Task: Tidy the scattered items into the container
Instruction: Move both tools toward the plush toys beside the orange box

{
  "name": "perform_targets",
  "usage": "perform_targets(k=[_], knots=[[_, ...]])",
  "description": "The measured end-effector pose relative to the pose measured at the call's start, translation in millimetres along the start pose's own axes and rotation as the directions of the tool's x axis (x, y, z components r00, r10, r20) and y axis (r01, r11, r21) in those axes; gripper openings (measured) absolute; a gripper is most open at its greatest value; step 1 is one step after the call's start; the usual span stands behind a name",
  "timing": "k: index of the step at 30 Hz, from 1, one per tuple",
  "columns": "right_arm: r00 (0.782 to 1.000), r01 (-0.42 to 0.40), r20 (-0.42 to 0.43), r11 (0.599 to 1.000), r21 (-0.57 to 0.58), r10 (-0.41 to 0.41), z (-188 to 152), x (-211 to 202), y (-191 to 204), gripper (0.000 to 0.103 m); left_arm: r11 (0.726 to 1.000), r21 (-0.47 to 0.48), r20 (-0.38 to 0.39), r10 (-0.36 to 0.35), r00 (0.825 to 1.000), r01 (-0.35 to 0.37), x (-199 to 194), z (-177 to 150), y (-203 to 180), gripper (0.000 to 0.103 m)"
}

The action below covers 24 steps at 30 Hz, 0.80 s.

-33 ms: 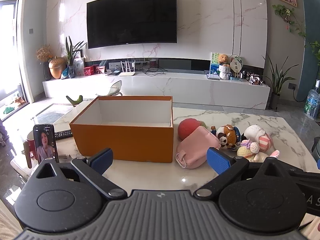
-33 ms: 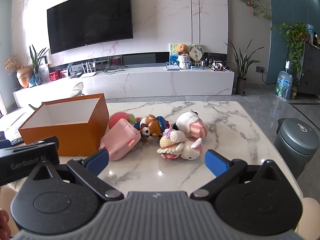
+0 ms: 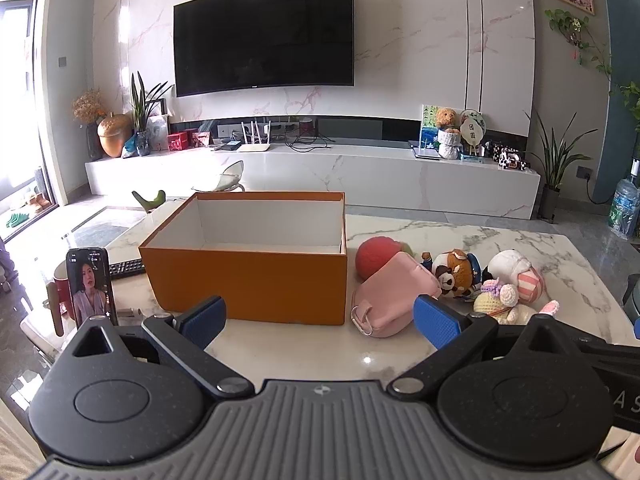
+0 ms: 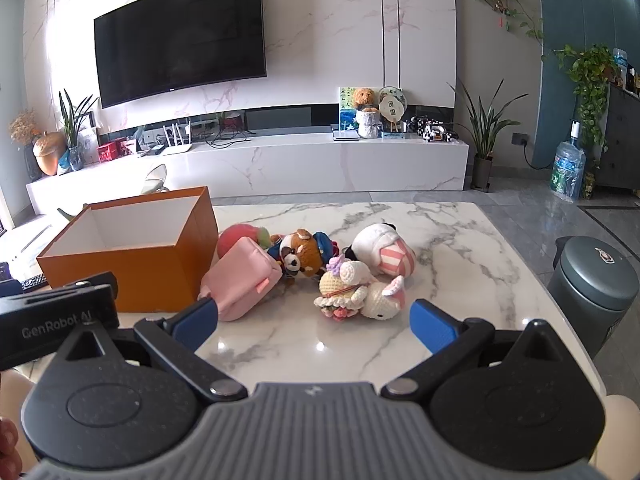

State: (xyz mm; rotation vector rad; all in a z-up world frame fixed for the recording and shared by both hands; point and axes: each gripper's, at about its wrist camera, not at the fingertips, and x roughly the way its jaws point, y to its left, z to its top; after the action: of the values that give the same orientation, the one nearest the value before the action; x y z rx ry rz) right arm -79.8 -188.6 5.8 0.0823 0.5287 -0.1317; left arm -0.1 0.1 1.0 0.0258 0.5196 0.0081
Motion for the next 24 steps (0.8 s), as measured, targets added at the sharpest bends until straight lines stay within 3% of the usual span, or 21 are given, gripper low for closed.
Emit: perform_targets(k=[24], knots=[[1.0, 0.0, 0.0, 1.0, 0.021, 0.0, 0.8, -10.4, -0.8, 0.103, 0.999, -0.025, -0.009, -0.033, 0.999, 0.033, -3.2, 1.2, -0.2, 0.103]])
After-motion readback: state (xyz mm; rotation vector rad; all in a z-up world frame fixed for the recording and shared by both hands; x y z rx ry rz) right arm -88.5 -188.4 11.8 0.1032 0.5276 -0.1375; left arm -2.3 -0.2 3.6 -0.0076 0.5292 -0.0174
